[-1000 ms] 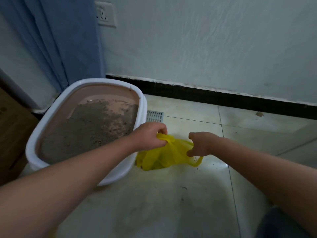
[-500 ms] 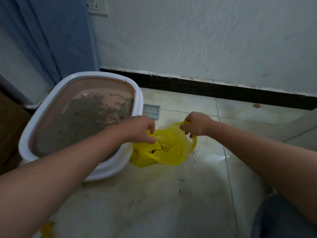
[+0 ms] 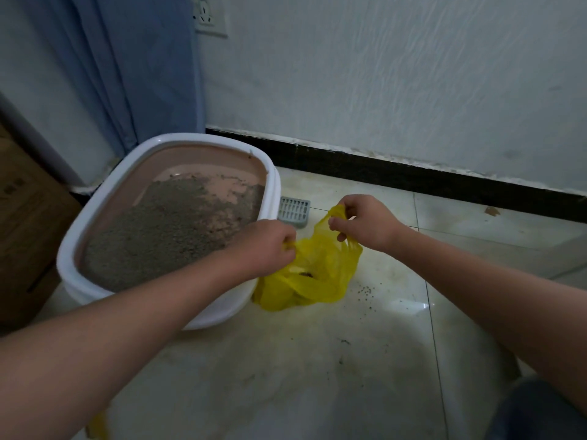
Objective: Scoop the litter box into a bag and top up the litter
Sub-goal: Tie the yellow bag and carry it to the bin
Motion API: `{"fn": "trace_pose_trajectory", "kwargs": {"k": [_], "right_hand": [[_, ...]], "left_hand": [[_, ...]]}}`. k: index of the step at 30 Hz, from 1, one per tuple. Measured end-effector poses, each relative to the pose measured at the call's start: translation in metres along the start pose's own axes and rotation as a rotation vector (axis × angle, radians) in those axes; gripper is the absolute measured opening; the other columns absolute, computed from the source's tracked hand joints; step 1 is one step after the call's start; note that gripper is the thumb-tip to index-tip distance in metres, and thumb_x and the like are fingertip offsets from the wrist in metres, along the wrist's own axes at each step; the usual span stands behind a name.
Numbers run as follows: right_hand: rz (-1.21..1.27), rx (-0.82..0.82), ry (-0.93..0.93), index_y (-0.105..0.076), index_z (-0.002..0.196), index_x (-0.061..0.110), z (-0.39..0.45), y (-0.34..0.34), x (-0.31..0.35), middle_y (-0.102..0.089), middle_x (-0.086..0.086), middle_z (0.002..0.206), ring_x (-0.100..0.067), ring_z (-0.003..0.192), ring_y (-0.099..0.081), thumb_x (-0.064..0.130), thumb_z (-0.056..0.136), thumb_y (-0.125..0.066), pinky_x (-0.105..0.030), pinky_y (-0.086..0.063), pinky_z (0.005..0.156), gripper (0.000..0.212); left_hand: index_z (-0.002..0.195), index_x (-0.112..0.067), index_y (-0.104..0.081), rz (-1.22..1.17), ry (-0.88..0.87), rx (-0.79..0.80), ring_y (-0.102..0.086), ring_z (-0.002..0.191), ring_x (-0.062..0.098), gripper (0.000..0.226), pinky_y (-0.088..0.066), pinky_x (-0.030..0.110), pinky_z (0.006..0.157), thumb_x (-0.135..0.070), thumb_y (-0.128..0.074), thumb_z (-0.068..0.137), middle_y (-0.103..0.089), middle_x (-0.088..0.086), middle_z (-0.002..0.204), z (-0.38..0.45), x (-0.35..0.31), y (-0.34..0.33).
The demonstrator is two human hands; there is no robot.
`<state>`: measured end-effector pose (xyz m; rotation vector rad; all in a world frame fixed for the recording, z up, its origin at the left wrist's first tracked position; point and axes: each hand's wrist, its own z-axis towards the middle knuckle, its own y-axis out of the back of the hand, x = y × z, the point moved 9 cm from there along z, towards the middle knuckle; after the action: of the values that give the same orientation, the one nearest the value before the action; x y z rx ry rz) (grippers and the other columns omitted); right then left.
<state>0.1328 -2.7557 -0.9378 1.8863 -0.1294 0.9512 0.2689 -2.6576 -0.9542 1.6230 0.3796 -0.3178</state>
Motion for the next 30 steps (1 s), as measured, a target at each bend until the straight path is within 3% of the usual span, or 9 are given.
{"fn": "trace_pose_trajectory", "kwargs": {"k": [4,8,11,15,18,22,24,27,30], "right_hand": [[0.094,0.007,0.007,-0.064,0.093,0.004,-0.005,-0.001,0.013,-0.074,-0.005,0.087,-0.013,0.068,-0.072,0.022,0.089,-0.067,-0.034,-0.058,0.069,0.018],[0.341,0.041,-0.034,-0.065,0.099,-0.001,-0.012,-0.004,0.025,-0.074,-0.013,0.091,-0.019,0.076,-0.07,0.021,0.088,-0.07,-0.018,-0.052,0.059,0.025],[0.456,0.044,-0.061,-0.065,0.098,0.002,-0.015,-0.005,0.031,-0.074,-0.016,0.088,-0.016,0.074,-0.067,0.02,0.086,-0.072,-0.018,-0.049,0.06,0.023],[0.546,-0.02,-0.143,-0.063,0.102,0.005,-0.016,0.0,0.026,-0.072,-0.012,0.08,-0.009,0.06,-0.062,0.019,0.084,-0.074,-0.015,-0.045,0.048,0.025],[0.559,-0.055,-0.173,-0.064,0.101,0.007,-0.016,0.002,0.02,-0.07,-0.003,0.07,-0.003,0.051,-0.059,0.017,0.083,-0.074,-0.013,-0.042,0.045,0.023],[0.515,-0.078,-0.087,-0.067,0.109,0.014,-0.016,0.004,0.027,-0.069,-0.005,0.072,-0.007,0.058,-0.06,0.007,0.084,-0.071,-0.018,-0.046,0.055,0.027],[0.469,-0.073,0.0,-0.067,0.113,0.014,-0.017,0.003,0.037,-0.067,-0.007,0.072,-0.009,0.059,-0.06,0.006,0.086,-0.069,-0.015,-0.045,0.054,0.029],[0.429,-0.096,0.076,-0.071,0.105,0.007,-0.018,0.003,0.044,-0.069,-0.009,0.075,-0.01,0.061,-0.06,0.013,0.085,-0.072,-0.016,-0.046,0.057,0.02],[0.414,-0.176,0.07,-0.072,0.088,0.003,-0.016,0.01,0.041,-0.064,-0.005,0.068,-0.005,0.056,-0.058,0.008,0.085,-0.072,-0.016,-0.046,0.056,0.007]], "left_hand": [[0.077,-0.006,-0.063,-0.536,0.147,-0.203,-0.053,0.062,0.021,0.019,-0.04,0.031,0.058,-0.022,-0.066,0.088,-0.058,0.011,0.066,0.012,0.015,0.024],[0.067,-0.017,-0.059,-0.682,0.147,-0.292,-0.041,0.052,0.004,0.024,-0.034,0.022,0.052,-0.022,-0.068,0.089,-0.046,-0.008,0.055,0.022,0.009,0.04],[0.072,-0.011,-0.067,-0.681,0.08,-0.295,-0.041,0.047,0.0,0.02,-0.032,0.017,0.049,-0.018,-0.066,0.09,-0.047,-0.008,0.052,0.026,-0.004,0.041],[0.072,-0.013,-0.065,-0.598,-0.006,-0.284,-0.041,0.052,0.006,0.026,-0.034,0.029,0.053,-0.021,-0.056,0.096,-0.047,-0.007,0.056,0.028,-0.017,0.036],[0.076,-0.018,-0.064,-0.475,-0.098,-0.294,-0.052,0.067,0.013,0.025,-0.044,0.037,0.062,-0.025,-0.051,0.096,-0.053,-0.002,0.073,0.026,-0.03,0.037],[0.091,-0.02,-0.075,-0.245,-0.167,-0.396,-0.061,0.08,0.018,0.027,-0.05,0.038,0.067,-0.033,-0.052,0.088,-0.063,-0.002,0.093,0.016,-0.031,0.044],[0.091,-0.022,-0.076,-0.121,-0.197,-0.456,-0.061,0.079,0.019,0.025,-0.051,0.038,0.063,-0.033,-0.055,0.086,-0.065,-0.003,0.093,0.01,-0.032,0.051],[0.089,-0.022,-0.076,-0.072,-0.202,-0.482,-0.06,0.075,0.02,0.02,-0.05,0.04,0.061,-0.033,-0.059,0.084,-0.063,-0.003,0.088,0.006,-0.034,0.061],[0.09,-0.02,-0.072,-0.108,-0.165,-0.506,-0.059,0.074,0.017,0.018,-0.05,0.037,0.061,-0.036,-0.066,0.084,-0.06,-0.005,0.089,0.006,-0.031,0.061]]}}
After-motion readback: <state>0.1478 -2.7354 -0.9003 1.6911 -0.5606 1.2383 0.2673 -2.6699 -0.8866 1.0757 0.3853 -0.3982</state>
